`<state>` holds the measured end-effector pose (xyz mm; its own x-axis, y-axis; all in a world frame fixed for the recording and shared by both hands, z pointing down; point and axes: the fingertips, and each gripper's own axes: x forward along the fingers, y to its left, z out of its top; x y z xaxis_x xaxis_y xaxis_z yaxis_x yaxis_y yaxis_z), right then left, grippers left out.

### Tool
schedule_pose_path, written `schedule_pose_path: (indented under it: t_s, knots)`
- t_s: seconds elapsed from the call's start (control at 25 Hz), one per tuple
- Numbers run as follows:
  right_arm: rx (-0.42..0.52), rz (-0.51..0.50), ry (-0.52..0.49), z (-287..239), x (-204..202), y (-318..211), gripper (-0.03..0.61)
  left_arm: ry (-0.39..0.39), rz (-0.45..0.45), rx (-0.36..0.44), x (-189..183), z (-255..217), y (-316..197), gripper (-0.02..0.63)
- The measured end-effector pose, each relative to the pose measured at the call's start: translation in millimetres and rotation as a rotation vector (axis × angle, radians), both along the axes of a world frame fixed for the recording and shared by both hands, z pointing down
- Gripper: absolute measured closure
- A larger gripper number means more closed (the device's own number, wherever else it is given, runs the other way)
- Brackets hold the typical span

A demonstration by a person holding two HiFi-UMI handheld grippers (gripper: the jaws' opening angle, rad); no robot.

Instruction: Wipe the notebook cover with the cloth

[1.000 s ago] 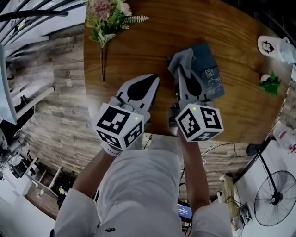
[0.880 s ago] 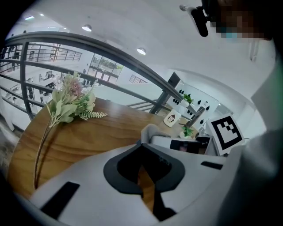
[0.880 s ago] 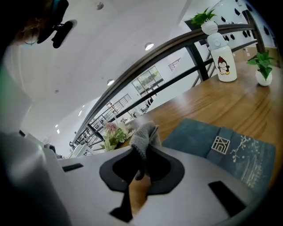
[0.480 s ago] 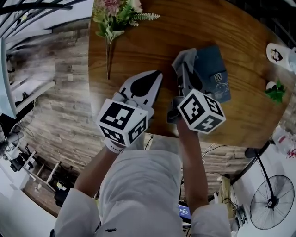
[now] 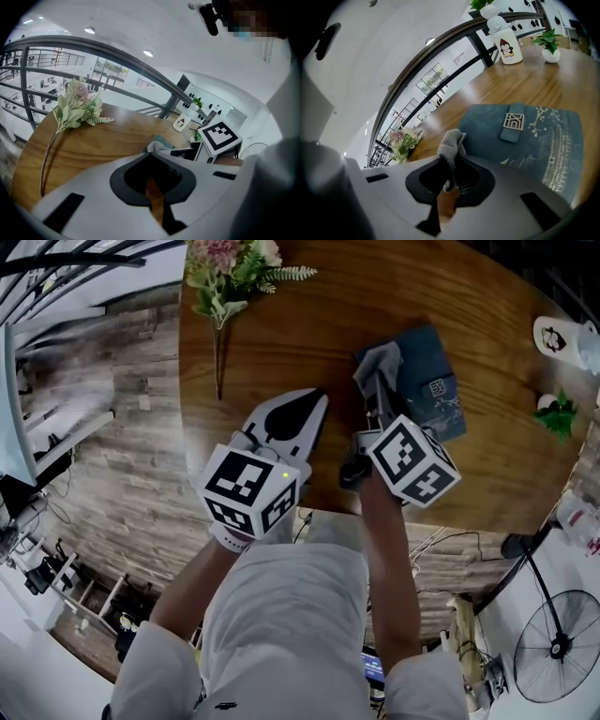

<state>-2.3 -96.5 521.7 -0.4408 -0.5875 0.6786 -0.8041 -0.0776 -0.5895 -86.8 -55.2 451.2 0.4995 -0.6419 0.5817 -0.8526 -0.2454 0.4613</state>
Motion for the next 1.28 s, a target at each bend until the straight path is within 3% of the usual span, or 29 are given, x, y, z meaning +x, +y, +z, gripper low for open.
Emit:
schedule_pose_path:
  t_s: [1.28]
  knots:
    - [-0.080,0.202,0.075,7.4,114.7,117.4,0.548,-0.012,0.212,0.013,54.3,-9.5,17.4,0.594]
